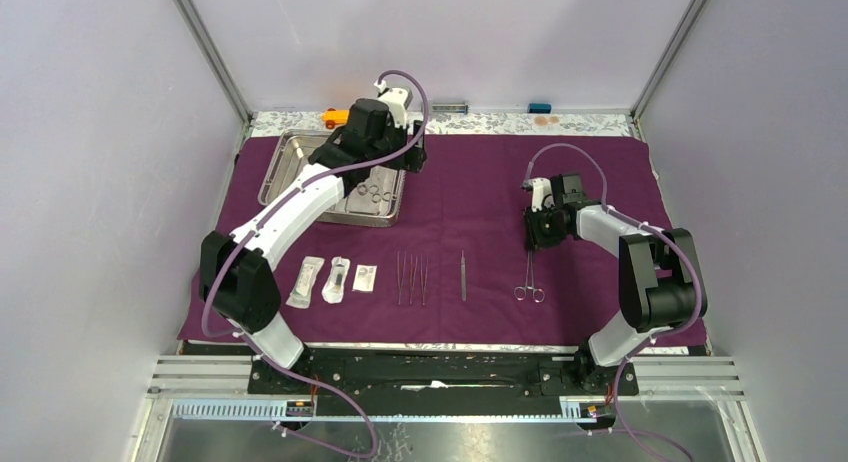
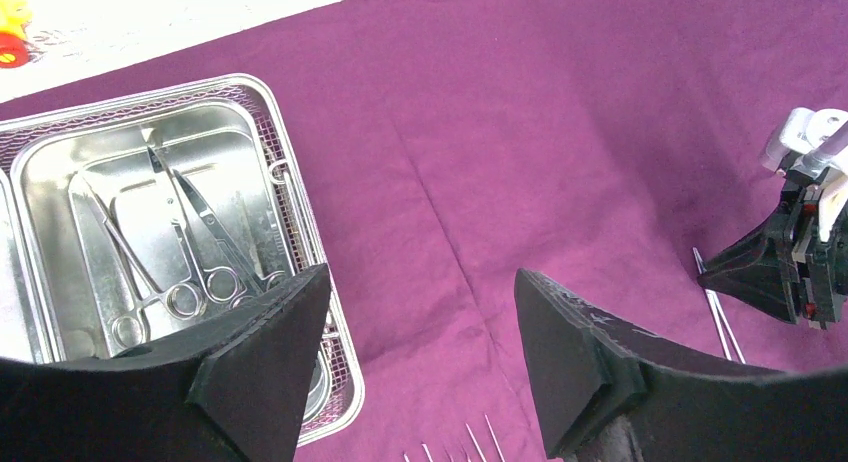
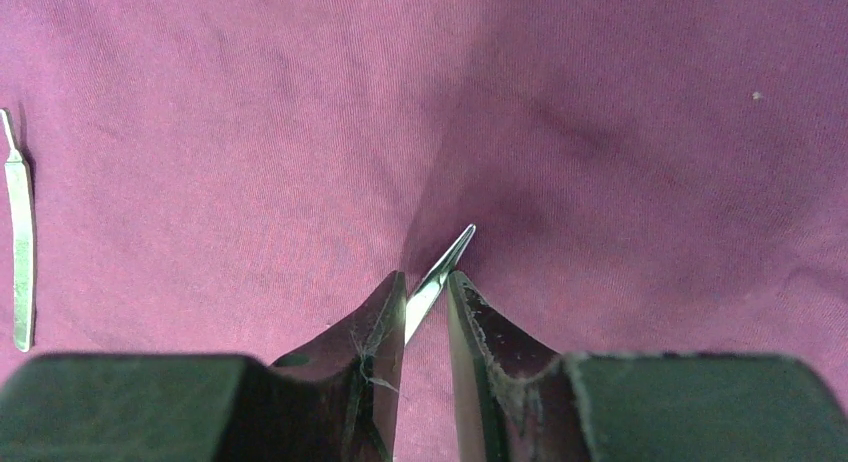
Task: Open and lay out the surgical kit
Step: Pick up the medical item from the container, then place the medical item in the surgical kit.
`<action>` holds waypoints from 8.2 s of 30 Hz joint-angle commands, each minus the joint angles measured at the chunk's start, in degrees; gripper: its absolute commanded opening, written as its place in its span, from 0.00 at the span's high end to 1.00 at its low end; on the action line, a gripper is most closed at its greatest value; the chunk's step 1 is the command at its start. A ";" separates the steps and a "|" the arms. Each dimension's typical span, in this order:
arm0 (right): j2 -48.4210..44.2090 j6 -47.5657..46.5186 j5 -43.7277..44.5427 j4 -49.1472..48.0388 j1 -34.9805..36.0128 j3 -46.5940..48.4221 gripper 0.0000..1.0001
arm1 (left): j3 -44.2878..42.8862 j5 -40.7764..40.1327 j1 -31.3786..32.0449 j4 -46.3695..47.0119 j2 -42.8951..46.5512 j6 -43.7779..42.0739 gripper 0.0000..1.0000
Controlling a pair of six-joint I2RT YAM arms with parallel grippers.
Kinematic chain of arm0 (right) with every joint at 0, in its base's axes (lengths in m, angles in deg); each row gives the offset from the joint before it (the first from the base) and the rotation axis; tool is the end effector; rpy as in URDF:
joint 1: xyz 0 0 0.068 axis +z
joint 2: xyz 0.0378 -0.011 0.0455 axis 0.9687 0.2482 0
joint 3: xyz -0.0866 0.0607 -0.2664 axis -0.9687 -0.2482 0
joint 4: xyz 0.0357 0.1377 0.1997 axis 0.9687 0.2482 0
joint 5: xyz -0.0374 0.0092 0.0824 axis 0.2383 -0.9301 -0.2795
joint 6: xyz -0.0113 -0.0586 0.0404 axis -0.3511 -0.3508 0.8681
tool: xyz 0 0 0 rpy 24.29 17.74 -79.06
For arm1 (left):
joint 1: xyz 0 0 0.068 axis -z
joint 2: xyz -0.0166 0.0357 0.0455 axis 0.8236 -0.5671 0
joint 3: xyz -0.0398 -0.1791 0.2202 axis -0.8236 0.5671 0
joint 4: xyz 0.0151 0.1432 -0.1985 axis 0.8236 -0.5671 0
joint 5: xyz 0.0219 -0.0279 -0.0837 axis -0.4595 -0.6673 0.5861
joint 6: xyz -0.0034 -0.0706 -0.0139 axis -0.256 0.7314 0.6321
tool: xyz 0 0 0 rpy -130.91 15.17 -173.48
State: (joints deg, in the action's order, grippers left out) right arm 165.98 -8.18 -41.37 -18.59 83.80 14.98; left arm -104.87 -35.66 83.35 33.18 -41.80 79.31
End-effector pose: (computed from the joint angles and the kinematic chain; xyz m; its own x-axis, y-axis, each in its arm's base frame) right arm 0.3020 0.0599 0.1650 -0.7703 -0.3090 -0.5578 -0.4461 0.8862 0.1251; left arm 0.3434 -0.1854 0.3479 -0.5217 0.0716 -0.8501 0.4209 0.8884 -0.1834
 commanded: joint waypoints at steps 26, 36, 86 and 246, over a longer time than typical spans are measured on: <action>-15.66 -3.25 -0.21 -2.74 0.37 1.01 0.47 | -11.61 2.39 -17.60 -5.41 -14.76 -8.39 0.27; -17.07 -3.72 -1.69 -3.25 0.38 -0.21 0.46 | -31.02 0.56 -18.05 -12.40 -34.56 -10.00 0.43; -16.00 -4.64 -2.99 -3.17 0.03 -0.68 0.44 | -46.63 1.52 -18.52 -13.21 -52.23 -7.05 0.86; 8.18 5.47 -16.19 28.48 -19.64 10.14 0.96 | -7.11 2.61 8.22 2.63 -5.27 8.59 0.12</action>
State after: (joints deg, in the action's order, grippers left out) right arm 174.02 -5.47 -58.70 10.46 64.43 24.60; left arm -109.90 -33.80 91.42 33.15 -48.49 87.36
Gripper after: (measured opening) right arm 0.059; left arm 0.883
